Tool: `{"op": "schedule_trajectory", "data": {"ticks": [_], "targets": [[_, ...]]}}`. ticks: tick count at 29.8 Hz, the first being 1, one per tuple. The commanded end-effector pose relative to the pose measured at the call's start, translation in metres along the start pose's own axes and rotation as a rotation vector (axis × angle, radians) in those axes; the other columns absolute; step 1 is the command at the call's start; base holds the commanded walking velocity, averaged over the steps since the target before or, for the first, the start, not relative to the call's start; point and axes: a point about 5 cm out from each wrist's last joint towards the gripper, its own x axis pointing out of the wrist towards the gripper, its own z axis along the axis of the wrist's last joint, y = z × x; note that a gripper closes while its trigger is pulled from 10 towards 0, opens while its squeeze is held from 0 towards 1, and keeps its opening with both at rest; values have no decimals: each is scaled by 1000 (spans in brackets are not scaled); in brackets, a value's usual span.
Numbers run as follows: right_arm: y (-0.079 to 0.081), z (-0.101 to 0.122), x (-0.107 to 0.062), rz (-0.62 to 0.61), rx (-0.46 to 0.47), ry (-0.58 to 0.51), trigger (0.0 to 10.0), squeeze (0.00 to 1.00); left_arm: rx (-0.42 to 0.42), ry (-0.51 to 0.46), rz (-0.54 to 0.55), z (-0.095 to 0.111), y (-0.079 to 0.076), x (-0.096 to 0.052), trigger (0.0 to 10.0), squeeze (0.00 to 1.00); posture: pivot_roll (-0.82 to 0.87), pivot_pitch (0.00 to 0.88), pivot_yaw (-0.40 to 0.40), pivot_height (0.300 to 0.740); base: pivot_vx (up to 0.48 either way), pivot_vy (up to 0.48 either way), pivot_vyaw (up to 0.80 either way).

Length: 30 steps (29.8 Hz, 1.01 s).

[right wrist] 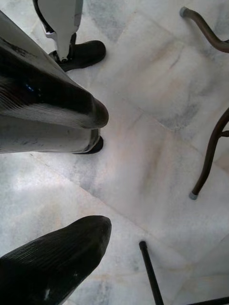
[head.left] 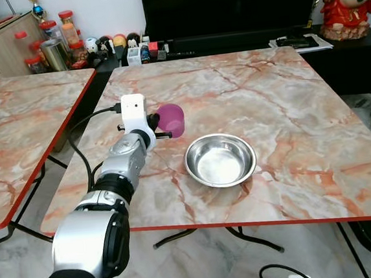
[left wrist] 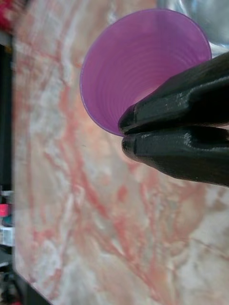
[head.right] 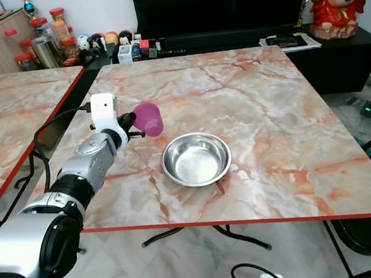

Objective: Setting the table

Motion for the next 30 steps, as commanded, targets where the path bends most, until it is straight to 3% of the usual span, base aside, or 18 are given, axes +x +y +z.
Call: {"op": "schedule_trajectory", "data": {"ticks": [1,10,15,26,27,30], "targets": [[9,-15,-4,17,24,48,10000,0,32,36,19,6,1,2,10000,0,-82,0,102,740,0,0,0],[12,-18,-5,17,32,53,10000,0,109,84,45,12,10,1,10000,0,-62,0,110,740,0,0,0],[13,-19,-6,14,38,49,10000,0,-2,127,96,3,16,0,10000,0,-59,0,117,740,0,0,0],[11,-26,-8,15,24,57,10000,0,-54,178,129,-12,14,-2,10000,0,-67,4,128,740,0,0,0],[1,-26,-9,-6,6,42,10000,0,-61,184,128,-14,13,-2,10000,0,-69,10,129,740,0,0,0],[-9,-23,-9,-29,-2,23,10000,0,-66,187,127,-15,12,-2,10000,0,-70,11,130,740,0,0,0]]}}
